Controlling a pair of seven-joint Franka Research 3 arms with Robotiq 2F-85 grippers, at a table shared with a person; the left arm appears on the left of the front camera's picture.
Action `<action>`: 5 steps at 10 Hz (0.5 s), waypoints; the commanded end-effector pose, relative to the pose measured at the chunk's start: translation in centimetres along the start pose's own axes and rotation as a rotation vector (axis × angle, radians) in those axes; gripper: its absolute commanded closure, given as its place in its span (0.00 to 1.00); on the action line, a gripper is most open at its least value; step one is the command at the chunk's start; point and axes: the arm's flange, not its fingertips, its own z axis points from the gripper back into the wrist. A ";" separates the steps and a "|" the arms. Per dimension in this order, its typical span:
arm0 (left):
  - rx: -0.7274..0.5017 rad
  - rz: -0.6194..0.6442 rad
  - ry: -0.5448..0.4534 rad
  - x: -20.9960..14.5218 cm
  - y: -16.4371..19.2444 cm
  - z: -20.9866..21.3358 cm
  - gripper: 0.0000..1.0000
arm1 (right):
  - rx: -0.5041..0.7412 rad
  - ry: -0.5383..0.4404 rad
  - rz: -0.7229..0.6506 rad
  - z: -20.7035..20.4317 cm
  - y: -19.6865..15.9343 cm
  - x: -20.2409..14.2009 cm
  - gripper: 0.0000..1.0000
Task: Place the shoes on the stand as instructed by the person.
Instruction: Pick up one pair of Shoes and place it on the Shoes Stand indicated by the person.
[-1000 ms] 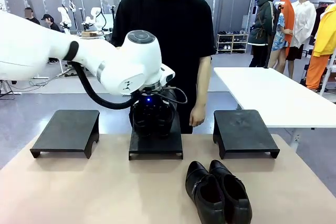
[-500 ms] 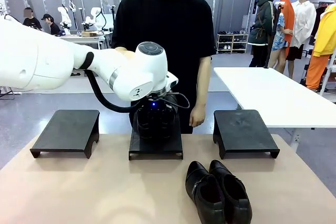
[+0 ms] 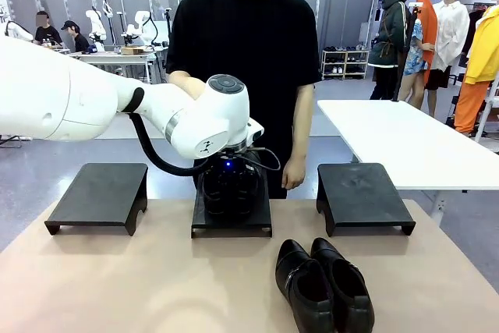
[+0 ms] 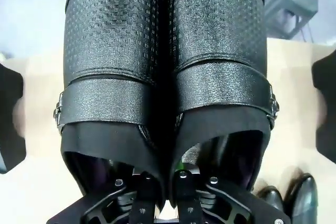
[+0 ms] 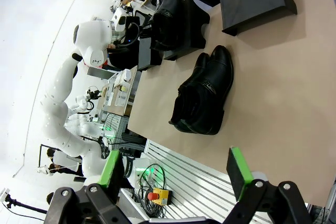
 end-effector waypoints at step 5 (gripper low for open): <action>-0.004 0.008 0.040 0.5 -0.4 0.0 0.39 | 0.011 -0.009 0.022 0.1 0.0 0.0 0.00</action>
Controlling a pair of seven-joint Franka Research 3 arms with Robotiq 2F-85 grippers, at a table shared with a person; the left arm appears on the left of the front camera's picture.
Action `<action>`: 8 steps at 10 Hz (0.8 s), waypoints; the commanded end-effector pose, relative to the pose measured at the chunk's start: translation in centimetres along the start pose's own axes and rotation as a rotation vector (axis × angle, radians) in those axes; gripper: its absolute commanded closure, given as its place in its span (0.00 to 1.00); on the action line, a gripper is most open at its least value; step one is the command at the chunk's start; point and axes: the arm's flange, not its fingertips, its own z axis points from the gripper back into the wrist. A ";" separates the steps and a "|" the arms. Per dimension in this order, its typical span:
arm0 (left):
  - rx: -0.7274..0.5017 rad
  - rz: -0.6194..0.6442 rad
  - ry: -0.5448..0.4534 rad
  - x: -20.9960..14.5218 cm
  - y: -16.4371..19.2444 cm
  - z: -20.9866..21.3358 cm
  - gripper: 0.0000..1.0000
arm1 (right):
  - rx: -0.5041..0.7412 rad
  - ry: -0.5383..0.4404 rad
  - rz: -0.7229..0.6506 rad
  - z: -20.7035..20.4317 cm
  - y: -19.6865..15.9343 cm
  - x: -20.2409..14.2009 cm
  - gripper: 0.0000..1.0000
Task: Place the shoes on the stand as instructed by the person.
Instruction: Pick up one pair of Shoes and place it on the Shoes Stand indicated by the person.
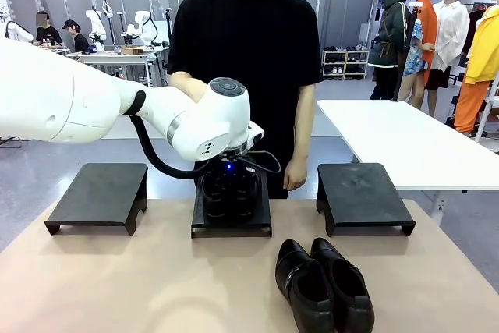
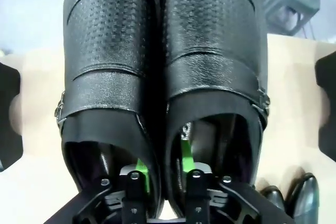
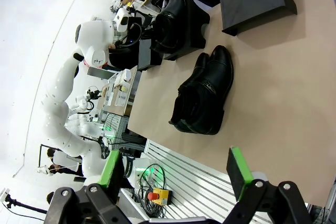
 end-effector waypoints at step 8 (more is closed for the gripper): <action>-0.028 -0.009 0.066 0.5 0.5 5.2 0.00 | 0.011 -0.009 0.021 0.1 0.0 0.0 0.00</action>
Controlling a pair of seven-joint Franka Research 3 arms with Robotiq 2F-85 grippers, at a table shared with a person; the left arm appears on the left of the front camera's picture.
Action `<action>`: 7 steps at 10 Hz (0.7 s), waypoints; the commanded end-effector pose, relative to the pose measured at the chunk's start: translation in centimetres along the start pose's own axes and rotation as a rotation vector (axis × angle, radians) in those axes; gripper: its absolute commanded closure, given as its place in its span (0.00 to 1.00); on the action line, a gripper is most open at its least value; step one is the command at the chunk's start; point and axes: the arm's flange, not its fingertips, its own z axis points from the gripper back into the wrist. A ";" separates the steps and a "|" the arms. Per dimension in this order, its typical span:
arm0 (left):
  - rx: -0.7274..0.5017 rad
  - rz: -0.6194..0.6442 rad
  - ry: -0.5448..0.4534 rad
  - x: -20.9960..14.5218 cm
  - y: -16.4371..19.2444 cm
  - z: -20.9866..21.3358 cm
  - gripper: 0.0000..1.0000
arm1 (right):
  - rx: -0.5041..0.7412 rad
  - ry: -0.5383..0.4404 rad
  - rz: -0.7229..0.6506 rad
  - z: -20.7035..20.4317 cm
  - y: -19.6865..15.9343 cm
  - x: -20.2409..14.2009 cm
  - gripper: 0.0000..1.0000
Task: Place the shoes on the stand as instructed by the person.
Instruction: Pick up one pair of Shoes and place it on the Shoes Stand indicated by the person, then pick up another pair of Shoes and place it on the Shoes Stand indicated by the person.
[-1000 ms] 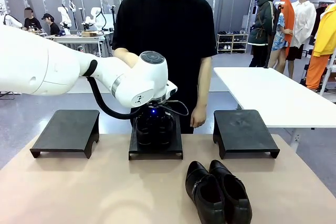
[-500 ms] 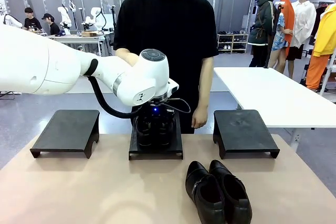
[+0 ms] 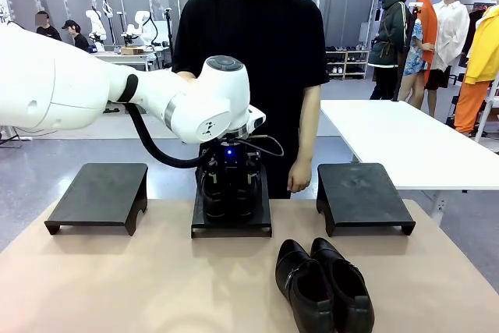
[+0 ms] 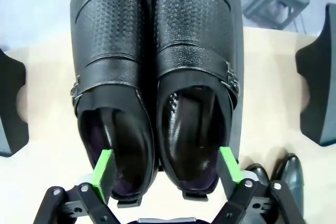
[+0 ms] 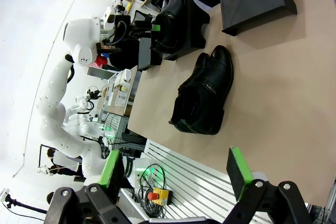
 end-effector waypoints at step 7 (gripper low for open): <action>0.000 0.000 0.000 0.0 0.0 0.0 0.00 | 0.011 -0.009 0.021 0.1 0.0 0.0 0.00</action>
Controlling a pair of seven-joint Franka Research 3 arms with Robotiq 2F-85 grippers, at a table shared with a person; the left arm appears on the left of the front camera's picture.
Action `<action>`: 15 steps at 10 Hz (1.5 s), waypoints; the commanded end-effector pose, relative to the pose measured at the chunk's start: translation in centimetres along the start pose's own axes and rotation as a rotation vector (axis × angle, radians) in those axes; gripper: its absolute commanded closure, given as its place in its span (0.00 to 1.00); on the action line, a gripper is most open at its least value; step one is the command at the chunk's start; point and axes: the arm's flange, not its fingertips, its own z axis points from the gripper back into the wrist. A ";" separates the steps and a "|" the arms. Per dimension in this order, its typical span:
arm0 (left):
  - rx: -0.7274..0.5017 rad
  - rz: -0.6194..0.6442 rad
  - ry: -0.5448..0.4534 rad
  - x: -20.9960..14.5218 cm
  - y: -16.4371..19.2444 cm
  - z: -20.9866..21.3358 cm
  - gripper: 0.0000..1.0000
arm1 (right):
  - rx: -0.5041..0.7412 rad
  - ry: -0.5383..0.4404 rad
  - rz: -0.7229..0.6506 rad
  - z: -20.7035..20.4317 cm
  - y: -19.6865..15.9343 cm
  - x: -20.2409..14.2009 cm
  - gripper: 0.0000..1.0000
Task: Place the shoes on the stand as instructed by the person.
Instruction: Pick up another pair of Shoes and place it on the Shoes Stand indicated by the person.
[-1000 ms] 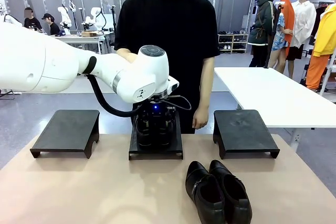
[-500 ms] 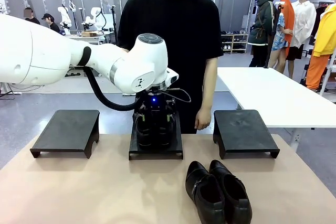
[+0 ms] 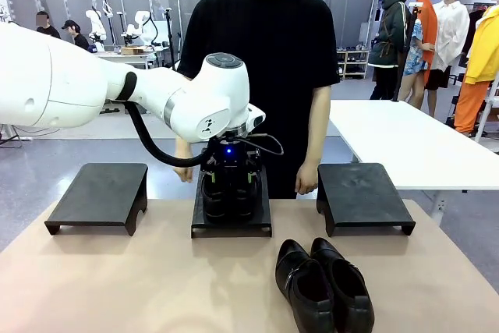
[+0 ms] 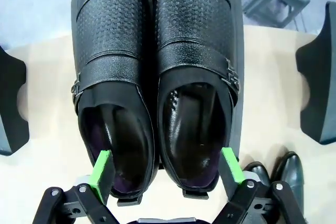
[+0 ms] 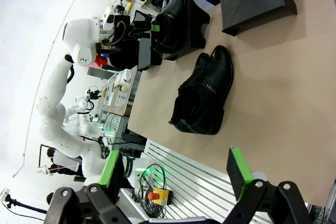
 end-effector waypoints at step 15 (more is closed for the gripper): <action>-0.443 -0.072 0.113 -6.9 17.5 13.2 0.00 | 0.011 -0.009 0.021 0.1 0.0 0.0 0.00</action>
